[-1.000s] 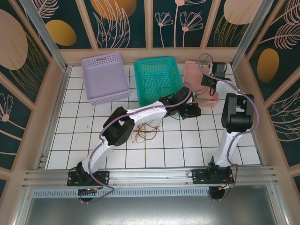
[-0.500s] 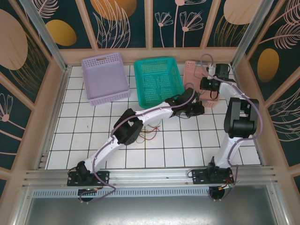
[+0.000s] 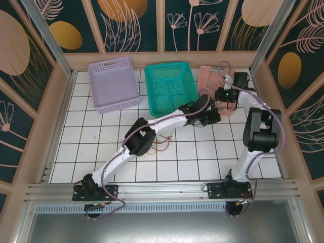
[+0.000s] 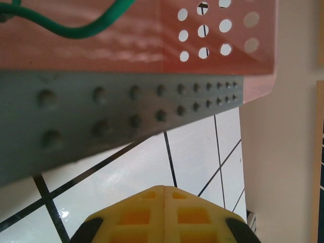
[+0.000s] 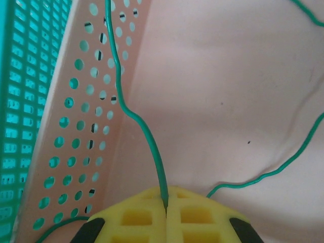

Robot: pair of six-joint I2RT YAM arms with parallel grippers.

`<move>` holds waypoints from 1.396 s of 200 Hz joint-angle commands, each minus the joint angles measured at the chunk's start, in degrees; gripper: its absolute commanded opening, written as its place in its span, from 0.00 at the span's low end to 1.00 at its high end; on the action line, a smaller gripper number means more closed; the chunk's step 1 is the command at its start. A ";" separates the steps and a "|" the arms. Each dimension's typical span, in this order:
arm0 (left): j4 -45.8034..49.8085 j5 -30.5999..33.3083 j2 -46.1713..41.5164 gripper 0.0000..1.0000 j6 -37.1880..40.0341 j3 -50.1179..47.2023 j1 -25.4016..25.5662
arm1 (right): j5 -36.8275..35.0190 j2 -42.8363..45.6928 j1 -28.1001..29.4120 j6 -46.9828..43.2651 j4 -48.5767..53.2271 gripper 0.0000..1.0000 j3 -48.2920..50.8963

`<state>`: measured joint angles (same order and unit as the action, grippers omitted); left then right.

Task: Untangle the cables

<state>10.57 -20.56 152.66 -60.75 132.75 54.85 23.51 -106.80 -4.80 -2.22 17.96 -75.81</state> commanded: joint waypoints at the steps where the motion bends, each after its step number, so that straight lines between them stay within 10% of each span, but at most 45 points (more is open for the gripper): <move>1: 0.33 -0.63 0.12 0.04 -0.42 2.43 -0.28 | 3.59 -3.98 -1.08 1.59 5.42 0.00 -3.88; 130: 0.16 3.36 -23.84 0.15 0.18 -12.95 -2.02 | -0.22 -20.53 -6.64 2.10 18.47 0.00 -27.34; 279: 6.79 12.41 -51.15 0.36 0.51 -39.41 -12.39 | -6.41 -21.80 -6.60 2.64 19.15 0.39 -39.15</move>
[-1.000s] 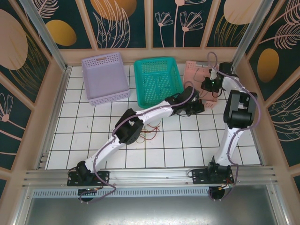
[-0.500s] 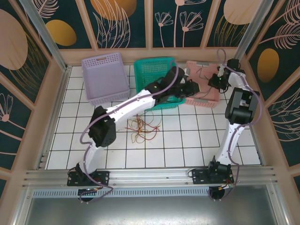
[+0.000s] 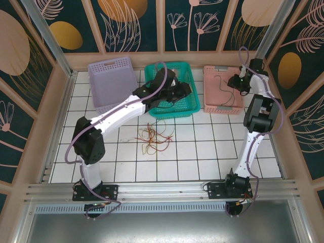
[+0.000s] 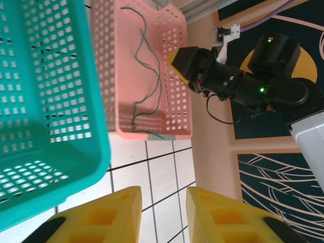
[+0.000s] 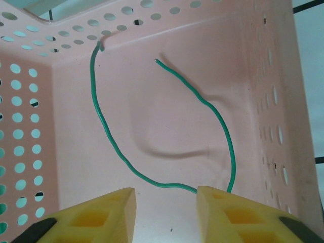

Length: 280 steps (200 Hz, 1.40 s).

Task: Untangle the cables

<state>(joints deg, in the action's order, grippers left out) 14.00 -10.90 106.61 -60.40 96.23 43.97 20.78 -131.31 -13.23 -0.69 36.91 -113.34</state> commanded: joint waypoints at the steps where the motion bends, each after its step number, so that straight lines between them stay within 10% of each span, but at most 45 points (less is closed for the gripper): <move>1: 3.56 2.87 -5.27 0.36 0.14 -3.06 -1.55 | -3.88 2.84 1.91 1.12 0.15 0.39 -1.62; 67: 11.79 7.96 -23.02 0.37 -3.47 -24.78 -9.27 | -7.72 26.73 10.69 6.66 -14.24 0.36 16.14; 134: 4.27 0.21 -34.71 0.38 -13.72 -52.77 -12.18 | -5.13 55.22 49.75 0.83 -24.61 0.38 59.10; 176: -0.02 -0.40 -31.74 0.42 -14.63 -53.10 -12.18 | -9.29 53.78 61.75 2.89 -25.56 0.43 66.40; 280: 0.23 -3.12 -25.22 0.44 -12.32 -48.19 -12.02 | -12.67 37.69 62.28 -3.36 -27.56 0.32 59.77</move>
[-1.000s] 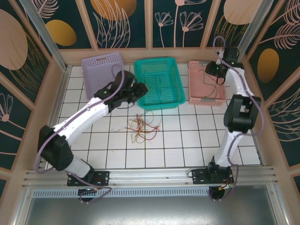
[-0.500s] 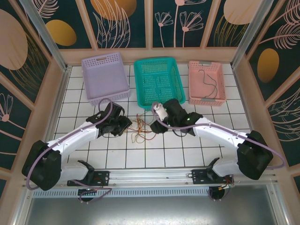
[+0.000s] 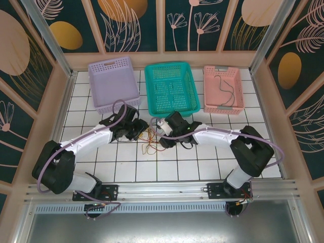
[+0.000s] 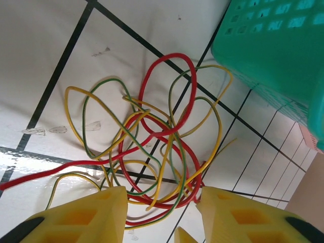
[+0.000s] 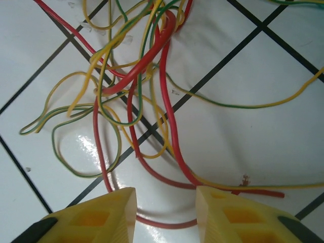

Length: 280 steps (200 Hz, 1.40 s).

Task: Untangle the cables

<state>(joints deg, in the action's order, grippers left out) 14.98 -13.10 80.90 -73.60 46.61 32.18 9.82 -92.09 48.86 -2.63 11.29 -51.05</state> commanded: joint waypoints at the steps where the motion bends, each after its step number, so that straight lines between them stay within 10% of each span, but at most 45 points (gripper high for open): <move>1: -0.75 -0.94 0.48 0.44 0.90 1.40 -0.21 | -1.78 -1.56 0.18 -1.41 -1.96 0.31 -2.63; 193: 0.41 1.21 4.42 0.55 2.48 4.10 2.65 | -6.80 -3.61 0.70 -13.12 -3.65 0.50 -3.82; 280: -1.84 0.03 10.90 0.56 7.28 5.75 3.03 | -0.95 10.10 -2.78 10.24 -3.70 0.55 6.07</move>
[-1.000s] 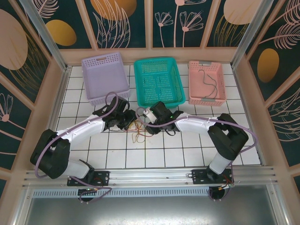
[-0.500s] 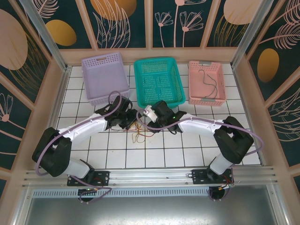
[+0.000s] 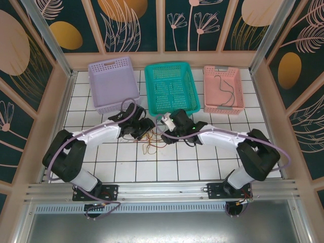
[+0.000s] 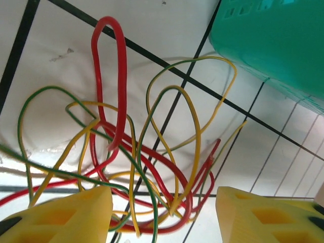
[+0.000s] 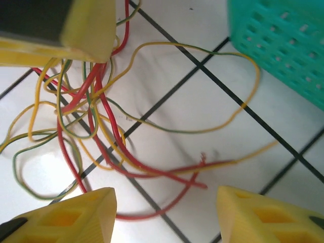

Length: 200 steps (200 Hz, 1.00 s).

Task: Untangle the cables

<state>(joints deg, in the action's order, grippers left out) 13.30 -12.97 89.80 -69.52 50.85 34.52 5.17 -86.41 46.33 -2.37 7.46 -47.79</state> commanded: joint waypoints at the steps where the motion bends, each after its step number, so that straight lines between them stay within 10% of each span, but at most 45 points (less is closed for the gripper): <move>1: -0.09 -0.07 2.11 0.56 3.22 1.48 0.75 | 3.84 4.63 -0.26 10.26 0.20 0.55 2.93; 64: 1.87 2.19 6.67 0.45 6.22 3.09 3.30 | 4.15 11.36 -0.66 19.02 0.02 0.56 7.09; 100: 2.04 5.04 2.97 0.00 4.60 1.32 4.06 | 8.93 11.22 -3.81 25.99 0.00 0.52 7.98; 200: -2.65 -1.80 -13.12 0.00 -9.34 -5.87 4.10 | 26.06 15.41 -10.69 56.44 -9.47 0.54 15.41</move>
<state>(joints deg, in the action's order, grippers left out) 11.70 -13.08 78.04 -75.61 46.78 38.59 26.96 -73.34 36.05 42.13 4.75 -35.20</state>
